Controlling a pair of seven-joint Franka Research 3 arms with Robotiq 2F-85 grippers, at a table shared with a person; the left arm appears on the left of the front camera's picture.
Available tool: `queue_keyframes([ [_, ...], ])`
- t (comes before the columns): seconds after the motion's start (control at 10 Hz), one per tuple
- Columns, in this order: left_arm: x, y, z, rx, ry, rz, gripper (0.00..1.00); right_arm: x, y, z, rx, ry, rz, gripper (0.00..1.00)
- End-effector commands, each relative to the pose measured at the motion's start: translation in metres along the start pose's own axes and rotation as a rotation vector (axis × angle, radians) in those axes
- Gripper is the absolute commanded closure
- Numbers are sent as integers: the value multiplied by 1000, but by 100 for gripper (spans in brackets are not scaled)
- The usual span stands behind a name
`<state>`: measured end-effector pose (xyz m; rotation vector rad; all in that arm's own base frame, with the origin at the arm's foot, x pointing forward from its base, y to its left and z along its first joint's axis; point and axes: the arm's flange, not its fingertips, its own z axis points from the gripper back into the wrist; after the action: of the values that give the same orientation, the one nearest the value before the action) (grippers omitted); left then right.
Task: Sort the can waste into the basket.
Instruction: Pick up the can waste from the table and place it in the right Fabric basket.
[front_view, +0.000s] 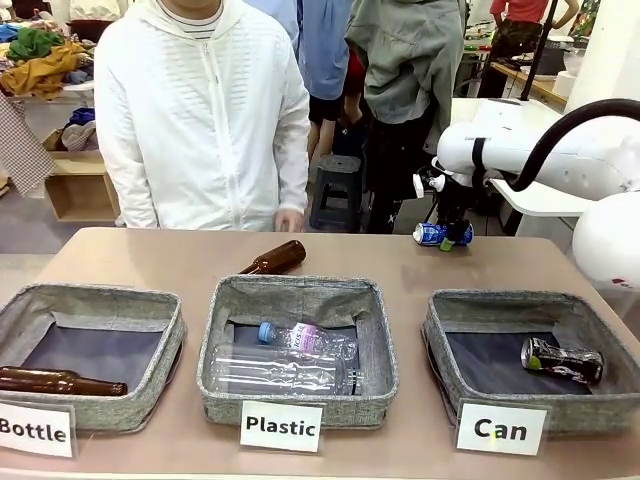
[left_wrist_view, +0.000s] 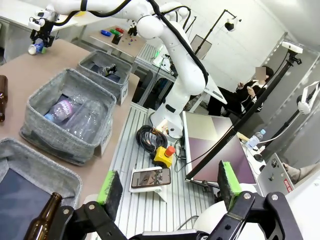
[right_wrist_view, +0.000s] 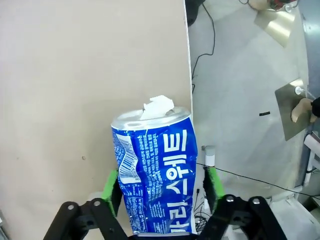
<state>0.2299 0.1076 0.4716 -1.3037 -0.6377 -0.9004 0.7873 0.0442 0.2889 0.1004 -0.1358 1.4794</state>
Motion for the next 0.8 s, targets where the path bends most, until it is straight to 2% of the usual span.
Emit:
queue_keyframes([
  [0.0, 0, -2, 1, 2, -2, -5, 0, 5, -15, 9, 16, 0, -37, 75],
  [0.1, 0, -2, 1, 2, -2, -5, 0, 5, -13, 9, 12, -1, -34, 100],
  [0.3, 0, -2, 1, 2, -2, -5, 0, 4, -7, 16, -10, -1, -27, 100],
  [0.4, 0, -2, 1, 2, -2, -5, 0, 3, 3, 29, -29, 0, -32, 96],
  [0.5, 0, -2, 1, 2, -2, -5, 0, 3, 23, 52, -46, 5, -36, 100],
  [0.7, 0, -2, 1, 2, -2, -5, 0, 5, 109, 123, -12, 1, -6, 100],
])
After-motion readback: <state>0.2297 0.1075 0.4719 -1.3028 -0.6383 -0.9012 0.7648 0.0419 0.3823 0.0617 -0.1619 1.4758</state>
